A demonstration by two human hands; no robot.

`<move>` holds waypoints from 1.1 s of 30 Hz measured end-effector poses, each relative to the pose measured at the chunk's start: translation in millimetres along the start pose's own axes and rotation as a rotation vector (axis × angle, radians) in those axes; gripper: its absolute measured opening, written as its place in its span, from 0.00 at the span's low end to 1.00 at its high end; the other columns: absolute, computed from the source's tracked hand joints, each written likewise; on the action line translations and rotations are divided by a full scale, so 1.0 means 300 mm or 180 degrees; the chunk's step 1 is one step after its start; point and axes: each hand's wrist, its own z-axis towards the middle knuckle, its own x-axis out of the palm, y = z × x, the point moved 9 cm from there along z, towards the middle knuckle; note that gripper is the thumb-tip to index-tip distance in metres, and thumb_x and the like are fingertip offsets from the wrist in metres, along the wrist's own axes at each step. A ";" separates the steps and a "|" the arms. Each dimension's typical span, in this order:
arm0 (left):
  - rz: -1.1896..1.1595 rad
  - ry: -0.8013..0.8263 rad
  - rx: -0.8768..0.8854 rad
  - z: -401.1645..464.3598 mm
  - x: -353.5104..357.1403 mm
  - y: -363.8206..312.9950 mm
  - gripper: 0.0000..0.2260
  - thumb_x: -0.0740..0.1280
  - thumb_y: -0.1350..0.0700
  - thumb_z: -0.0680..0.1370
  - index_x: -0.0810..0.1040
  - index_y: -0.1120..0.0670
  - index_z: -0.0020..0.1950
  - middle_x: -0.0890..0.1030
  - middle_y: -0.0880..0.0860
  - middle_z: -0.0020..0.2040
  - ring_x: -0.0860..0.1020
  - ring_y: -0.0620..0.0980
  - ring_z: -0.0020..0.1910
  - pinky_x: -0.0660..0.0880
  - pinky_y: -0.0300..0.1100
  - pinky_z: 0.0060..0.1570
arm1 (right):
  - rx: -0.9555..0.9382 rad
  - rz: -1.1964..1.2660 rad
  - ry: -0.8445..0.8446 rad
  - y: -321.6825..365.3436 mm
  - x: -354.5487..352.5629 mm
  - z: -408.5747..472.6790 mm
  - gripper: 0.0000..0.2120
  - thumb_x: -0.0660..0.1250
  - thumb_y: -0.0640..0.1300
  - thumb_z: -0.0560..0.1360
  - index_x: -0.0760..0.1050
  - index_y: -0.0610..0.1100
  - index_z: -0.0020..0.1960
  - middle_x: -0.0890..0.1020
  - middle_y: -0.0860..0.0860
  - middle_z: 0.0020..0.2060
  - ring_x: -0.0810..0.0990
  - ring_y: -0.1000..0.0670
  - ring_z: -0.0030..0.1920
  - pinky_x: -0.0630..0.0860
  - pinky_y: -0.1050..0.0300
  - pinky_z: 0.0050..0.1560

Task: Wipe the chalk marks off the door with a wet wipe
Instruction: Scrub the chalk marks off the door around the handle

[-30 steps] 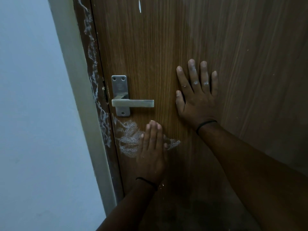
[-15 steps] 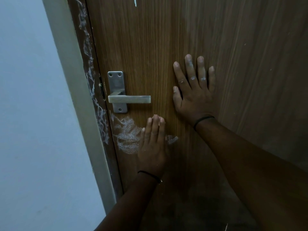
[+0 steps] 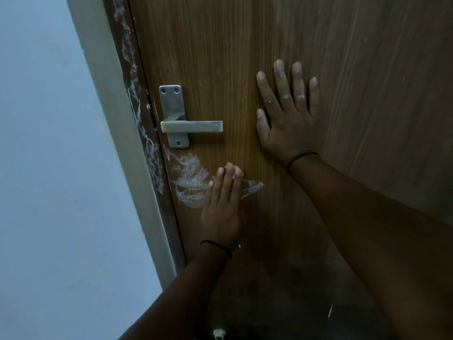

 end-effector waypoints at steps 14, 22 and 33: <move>0.0013 0.0061 -0.0062 -0.029 0.013 -0.014 0.34 0.66 0.59 0.78 0.52 0.56 0.80 0.50 0.55 0.81 0.48 0.53 0.80 0.49 0.51 0.77 | -0.0091 -0.0051 -0.0055 -0.024 0.027 -0.086 0.26 0.53 0.53 0.82 0.55 0.50 0.79 0.60 0.47 0.78 0.55 0.42 0.78 0.53 0.37 0.76; -0.0056 0.0140 0.0255 -0.049 0.031 -0.122 0.27 0.55 0.56 0.80 0.56 0.58 0.79 0.53 0.57 0.80 0.51 0.54 0.79 0.58 0.54 0.75 | -0.0093 -0.0045 -0.0089 -0.034 0.024 -0.104 0.26 0.54 0.53 0.82 0.56 0.51 0.79 0.61 0.47 0.78 0.56 0.43 0.78 0.53 0.37 0.76; -0.0082 0.0139 0.0331 -0.054 0.058 -0.174 0.32 0.66 0.57 0.78 0.55 0.57 0.79 0.52 0.55 0.80 0.50 0.53 0.79 0.51 0.51 0.77 | -0.0025 -0.0042 -0.0085 -0.032 0.006 -0.114 0.24 0.54 0.51 0.82 0.60 0.50 0.78 0.63 0.47 0.76 0.60 0.42 0.77 0.57 0.35 0.74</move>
